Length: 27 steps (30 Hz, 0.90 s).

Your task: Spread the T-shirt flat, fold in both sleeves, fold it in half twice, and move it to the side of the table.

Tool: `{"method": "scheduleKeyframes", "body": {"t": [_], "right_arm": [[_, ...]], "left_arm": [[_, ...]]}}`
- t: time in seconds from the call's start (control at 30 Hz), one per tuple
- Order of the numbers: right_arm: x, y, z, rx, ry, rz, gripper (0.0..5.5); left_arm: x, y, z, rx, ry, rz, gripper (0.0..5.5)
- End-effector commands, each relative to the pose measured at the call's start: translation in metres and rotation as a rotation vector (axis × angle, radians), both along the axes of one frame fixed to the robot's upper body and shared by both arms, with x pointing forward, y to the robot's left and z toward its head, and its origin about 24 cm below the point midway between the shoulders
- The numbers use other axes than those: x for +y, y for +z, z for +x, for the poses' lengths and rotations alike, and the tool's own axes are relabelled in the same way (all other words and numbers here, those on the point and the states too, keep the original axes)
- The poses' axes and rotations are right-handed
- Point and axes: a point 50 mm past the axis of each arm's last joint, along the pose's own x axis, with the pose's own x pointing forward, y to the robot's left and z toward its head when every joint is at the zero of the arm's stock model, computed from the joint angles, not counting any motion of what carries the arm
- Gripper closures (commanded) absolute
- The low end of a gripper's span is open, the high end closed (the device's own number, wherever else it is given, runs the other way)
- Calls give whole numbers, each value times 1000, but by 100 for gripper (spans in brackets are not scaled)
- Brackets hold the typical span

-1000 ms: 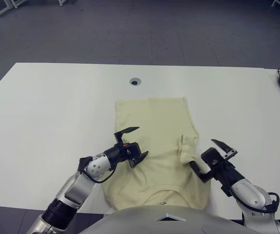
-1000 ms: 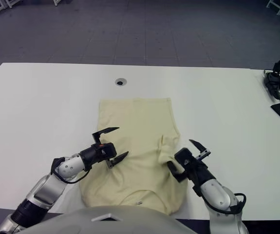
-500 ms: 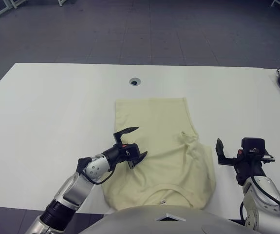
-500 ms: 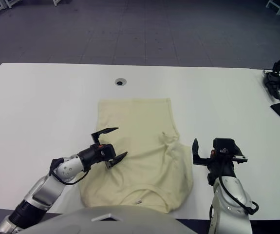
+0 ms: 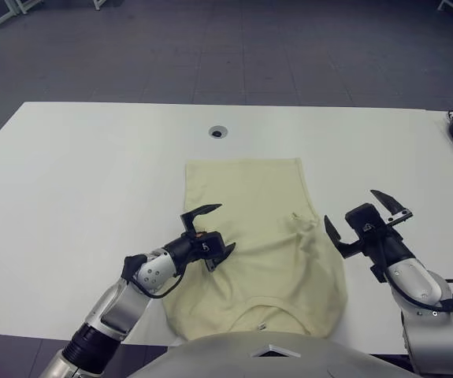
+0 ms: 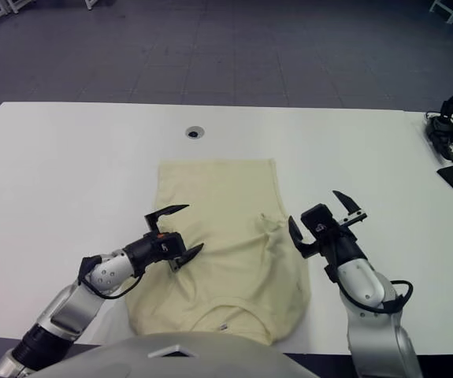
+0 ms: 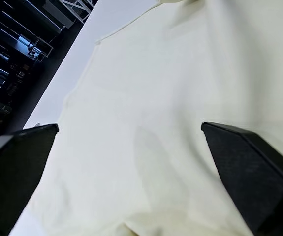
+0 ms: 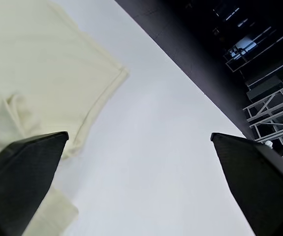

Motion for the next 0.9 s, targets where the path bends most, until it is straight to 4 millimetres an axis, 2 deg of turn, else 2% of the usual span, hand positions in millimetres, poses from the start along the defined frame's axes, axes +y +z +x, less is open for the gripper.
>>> {"method": "scheduleKeyframes", "body": {"t": [0.03,0.23,0.4,0.53,0.67,0.9], "right_arm": [[-4,-15,0,102,90,-75,12],[-12,-28,-2,261,167,-110,12],[-21,-32,-8,380,228,-147,12],[-33,-30,-16,448,299,-233,12],[-44,-20,-19,449,277,-259,12],[-51,-13,-26,483,296,-280,12]], "left_arm": [[10,-14,-3,56,43,77,10],[7,-12,-5,49,45,68,10],[7,-10,-5,44,54,69,10],[8,-9,-7,45,63,74,10],[6,-7,-10,58,66,44,10],[18,0,-6,27,137,41,10]]}}
